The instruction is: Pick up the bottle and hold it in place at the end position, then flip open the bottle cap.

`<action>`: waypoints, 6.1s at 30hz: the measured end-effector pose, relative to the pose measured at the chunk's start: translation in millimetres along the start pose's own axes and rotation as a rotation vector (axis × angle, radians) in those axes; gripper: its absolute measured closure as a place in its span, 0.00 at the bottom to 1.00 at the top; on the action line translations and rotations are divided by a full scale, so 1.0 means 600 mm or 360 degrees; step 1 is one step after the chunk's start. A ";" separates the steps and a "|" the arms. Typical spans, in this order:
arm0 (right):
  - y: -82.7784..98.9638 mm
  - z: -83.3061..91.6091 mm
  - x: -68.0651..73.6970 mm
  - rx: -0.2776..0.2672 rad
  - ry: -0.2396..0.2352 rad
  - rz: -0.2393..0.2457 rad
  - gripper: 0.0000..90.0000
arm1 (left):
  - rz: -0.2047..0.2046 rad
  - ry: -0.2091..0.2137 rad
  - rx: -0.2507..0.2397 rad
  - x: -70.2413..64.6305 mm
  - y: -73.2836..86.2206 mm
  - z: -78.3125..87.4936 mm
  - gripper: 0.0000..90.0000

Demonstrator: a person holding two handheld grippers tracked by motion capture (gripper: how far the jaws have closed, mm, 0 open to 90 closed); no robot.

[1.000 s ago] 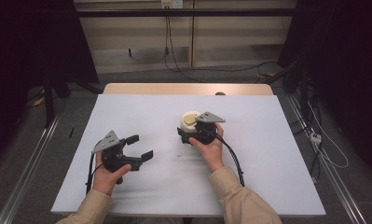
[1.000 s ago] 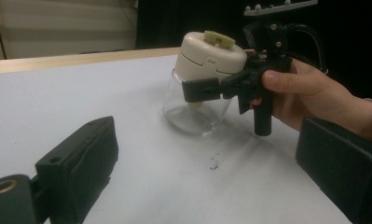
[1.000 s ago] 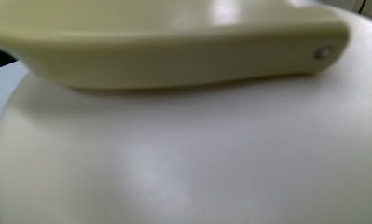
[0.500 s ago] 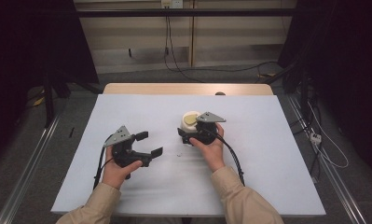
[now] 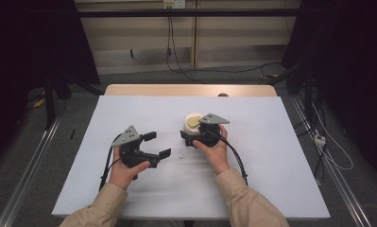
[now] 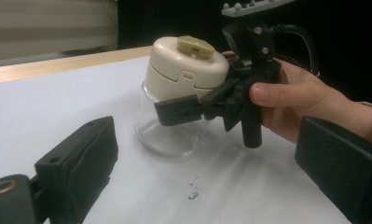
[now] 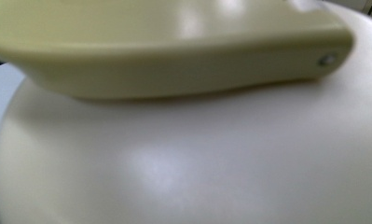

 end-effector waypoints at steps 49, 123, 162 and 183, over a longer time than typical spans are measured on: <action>0.005 -0.002 0.002 0.0031 0.0015 -0.0013 0.04 | -0.0001 -0.0069 0.0115 0.025 -0.045 -0.051 0.44; 0.004 0.001 0.004 0.0033 0.0046 0.0001 0.05 | -0.0072 -0.0042 0.0253 0.011 -0.109 -0.131 1.00; 0.004 0.000 0.005 0.0036 0.0056 0.0015 0.05 | -0.0083 -0.0060 0.0254 0.012 -0.120 -0.142 1.00; 0.004 0.001 0.005 0.0039 0.0057 0.0017 0.05 | -0.0090 -0.0056 0.0255 0.009 -0.126 -0.153 1.00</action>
Point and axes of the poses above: each handheld gripper's, and its own axes: z roughly backward along the jaws, y roughly out of its underside, x roughly to its left, the point moved 5 cm from there along -z, roughly forward along the jaws, and after that the axes turned 4 degrees about -z, right-handed, at the moved point
